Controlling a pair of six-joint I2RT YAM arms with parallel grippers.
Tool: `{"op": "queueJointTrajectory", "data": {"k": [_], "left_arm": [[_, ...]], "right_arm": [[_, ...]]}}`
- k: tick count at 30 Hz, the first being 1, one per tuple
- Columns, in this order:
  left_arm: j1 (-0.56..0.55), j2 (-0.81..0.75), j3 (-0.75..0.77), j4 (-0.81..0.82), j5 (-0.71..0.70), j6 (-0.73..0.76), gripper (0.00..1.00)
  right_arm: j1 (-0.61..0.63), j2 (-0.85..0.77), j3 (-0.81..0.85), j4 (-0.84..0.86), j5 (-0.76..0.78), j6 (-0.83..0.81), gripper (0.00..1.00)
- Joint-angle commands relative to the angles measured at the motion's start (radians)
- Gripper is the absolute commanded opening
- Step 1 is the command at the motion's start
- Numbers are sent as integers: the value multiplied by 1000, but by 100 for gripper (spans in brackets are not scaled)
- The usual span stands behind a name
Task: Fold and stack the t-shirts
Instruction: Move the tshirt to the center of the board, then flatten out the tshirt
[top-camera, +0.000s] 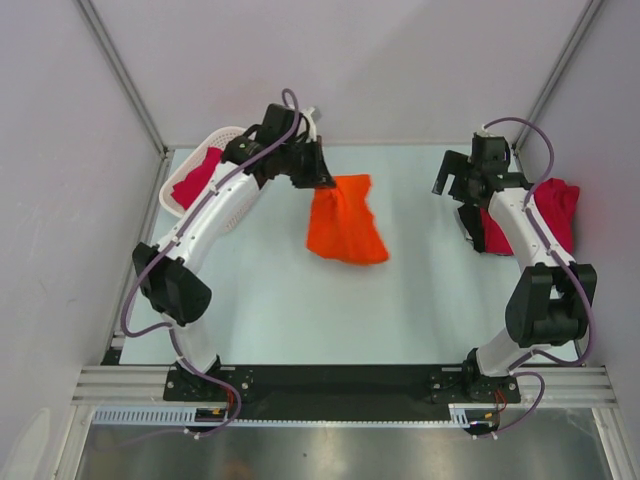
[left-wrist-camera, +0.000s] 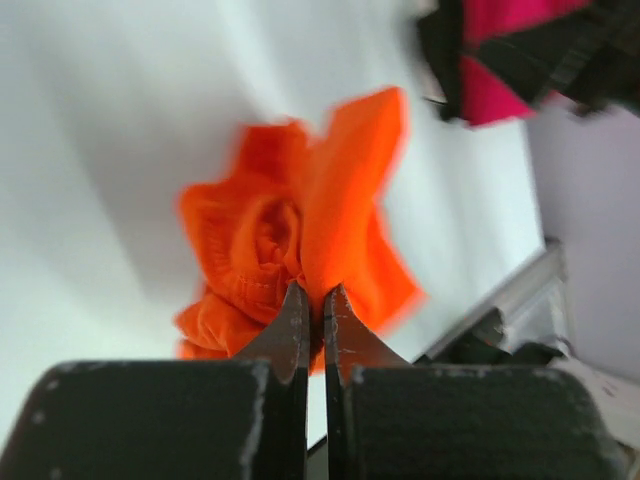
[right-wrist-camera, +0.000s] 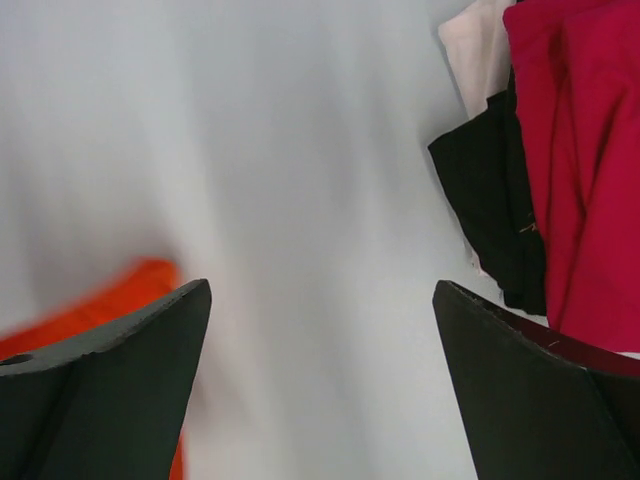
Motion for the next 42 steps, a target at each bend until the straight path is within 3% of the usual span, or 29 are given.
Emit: {"op": "queueJointTrajectory", "data": {"k": [1, 4, 9, 11, 13, 15, 16, 17, 19, 24, 31, 42], "left_arm": [[52, -143, -29, -44, -245, -1, 0], [52, -134, -6, -90, -276, 9, 0], [21, -26, 22, -131, -196, -7, 0], [-22, 55, 72, -138, -143, 6, 0], [-74, 132, 174, -158, 19, 48, 0], [-126, 261, 277, -240, 142, 106, 53], [-138, 301, 406, -295, 105, 115, 67], [-146, 330, 434, -332, 72, 124, 88], [-129, 295, 371, -310, 11, 123, 99], [-47, 113, 120, -218, -109, 123, 100], [55, 54, -168, -274, -225, 140, 100], [21, 307, -72, -268, -216, 229, 100]], "right_arm": [[5, -39, -29, 23, -18, -4, 100], [11, -32, -17, 28, -23, -6, 100], [11, 1, 17, 26, -24, -9, 100], [11, 7, 29, 28, -27, -9, 100], [12, 17, 35, 28, -27, -9, 100], [12, 23, 40, 28, -29, -7, 100], [11, 26, 40, 29, -29, -7, 100], [11, 27, 43, 28, -27, -6, 100], [9, 34, 48, 31, -27, -4, 100], [11, 58, 55, 37, -64, 11, 100], [25, 96, 77, 41, -96, 25, 100], [37, 121, 128, 25, -84, 14, 100]]}}
